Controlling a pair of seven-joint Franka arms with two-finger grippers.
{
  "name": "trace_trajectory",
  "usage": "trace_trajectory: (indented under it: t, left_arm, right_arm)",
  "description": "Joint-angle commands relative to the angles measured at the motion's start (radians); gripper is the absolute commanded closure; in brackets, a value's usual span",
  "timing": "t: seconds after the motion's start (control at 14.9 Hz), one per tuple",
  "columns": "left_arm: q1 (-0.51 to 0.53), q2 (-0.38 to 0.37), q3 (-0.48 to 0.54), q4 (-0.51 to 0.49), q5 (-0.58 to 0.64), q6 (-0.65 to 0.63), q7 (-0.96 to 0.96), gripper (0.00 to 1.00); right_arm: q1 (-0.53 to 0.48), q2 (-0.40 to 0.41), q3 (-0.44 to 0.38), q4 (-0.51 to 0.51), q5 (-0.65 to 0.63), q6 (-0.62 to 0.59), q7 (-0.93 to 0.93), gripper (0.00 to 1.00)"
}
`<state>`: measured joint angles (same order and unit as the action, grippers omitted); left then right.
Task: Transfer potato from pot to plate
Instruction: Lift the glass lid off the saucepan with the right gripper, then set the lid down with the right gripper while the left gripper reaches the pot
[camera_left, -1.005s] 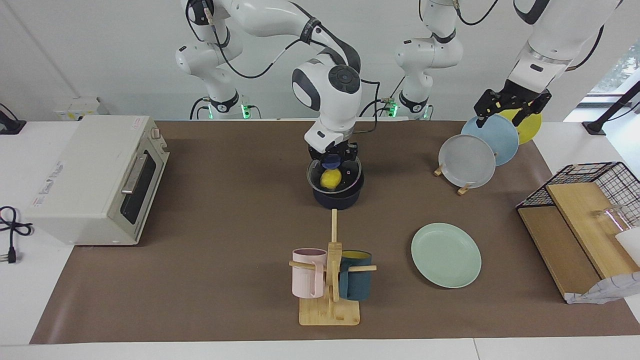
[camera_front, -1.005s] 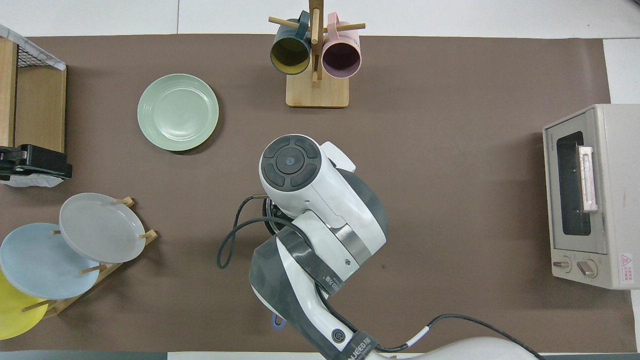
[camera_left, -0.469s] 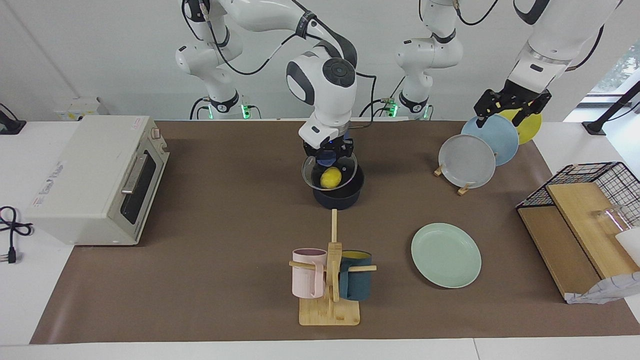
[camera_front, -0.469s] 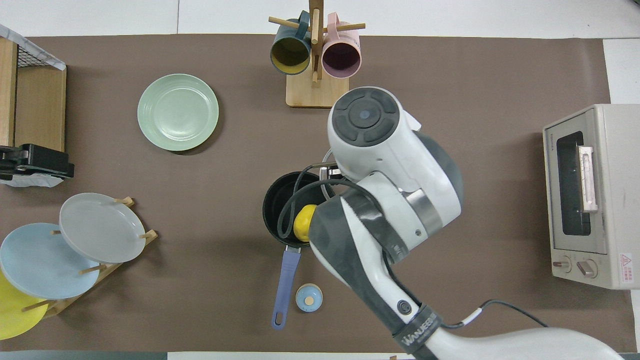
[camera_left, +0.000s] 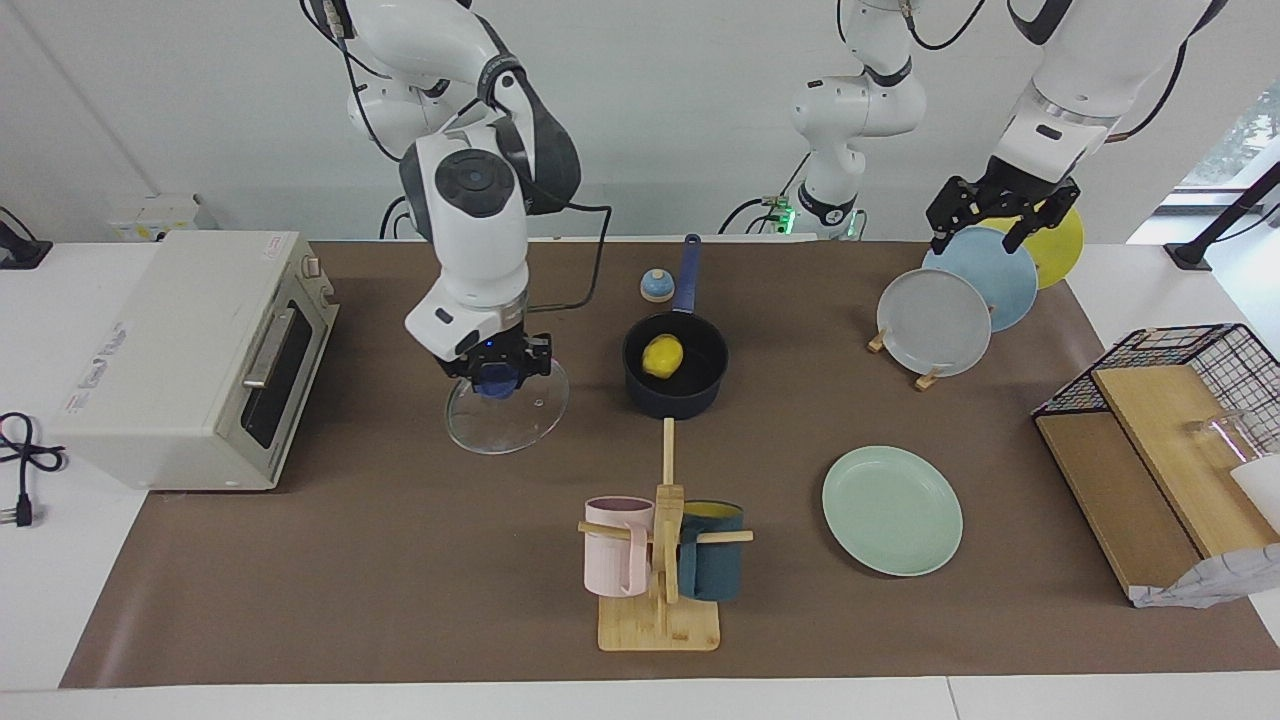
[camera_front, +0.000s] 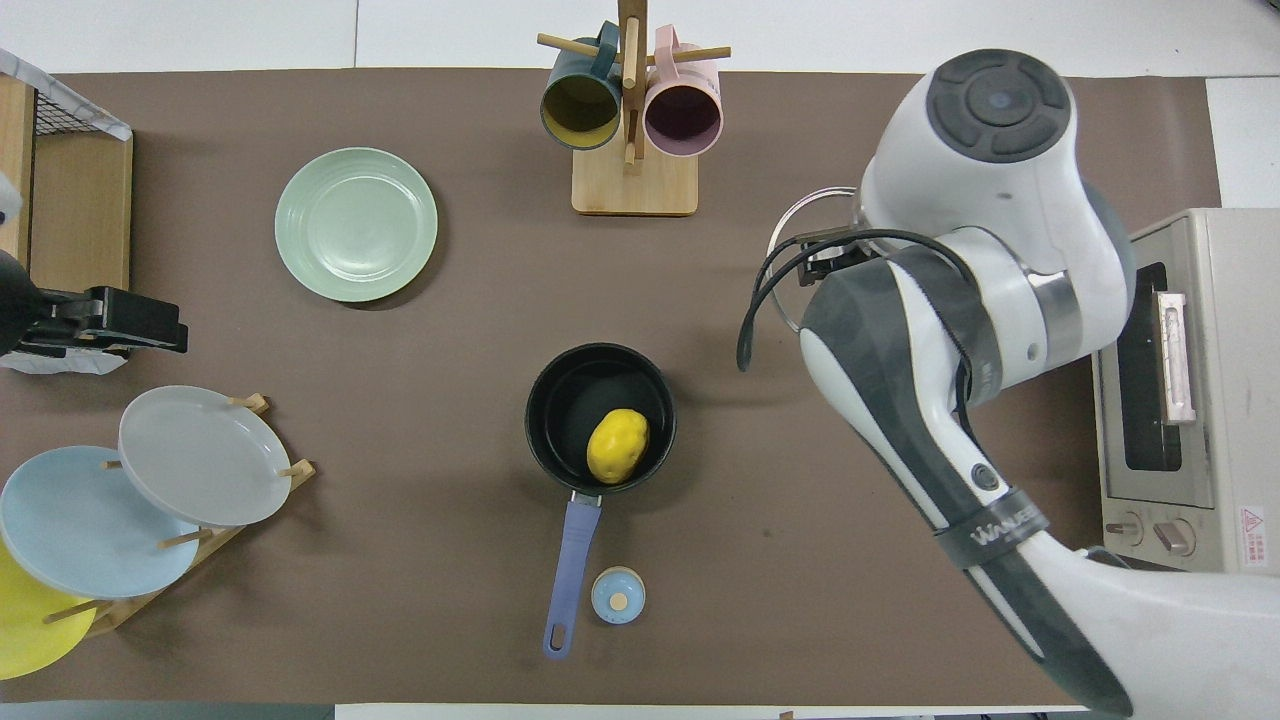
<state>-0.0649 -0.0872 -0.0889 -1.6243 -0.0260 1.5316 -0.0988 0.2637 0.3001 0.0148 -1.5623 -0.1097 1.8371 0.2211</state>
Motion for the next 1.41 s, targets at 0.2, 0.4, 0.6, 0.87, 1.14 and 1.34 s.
trace_trajectory:
  t: [0.2, 0.4, 0.6, 0.87, 1.14, 1.34]
  left_arm:
    - [-0.075, -0.019, 0.003, -0.020, -0.020, 0.033, -0.071, 0.00]
    - [-0.082, -0.019, 0.001, -0.020, -0.034, 0.045, -0.079, 0.00]
    - [-0.105, -0.019, 0.001, -0.020, -0.034, 0.050, -0.110, 0.00]
    - [-0.131, -0.020, 0.001, -0.023, -0.034, 0.058, -0.144, 0.00]
    - [-0.157, -0.019, 0.001, -0.025, -0.034, 0.078, -0.163, 0.00]
    - [-0.190, -0.012, 0.001, -0.026, -0.034, 0.099, -0.200, 0.00]
  right_arm:
    - [-0.053, -0.016, 0.020, -0.123, 0.014, 0.169, -0.048, 0.62]
    - [-0.063, -0.030, 0.017, -0.223, 0.036, 0.232, -0.066, 0.63]
    - [-0.092, -0.036, 0.014, -0.311, 0.009, 0.317, -0.126, 0.63]
    - [-0.118, -0.038, 0.016, -0.352, -0.087, 0.320, -0.143, 0.63]
    - [-0.121, -0.033, 0.014, -0.432, -0.088, 0.416, -0.143, 0.62]
    - [-0.130, -0.029, 0.014, -0.438, -0.090, 0.426, -0.144, 0.45]
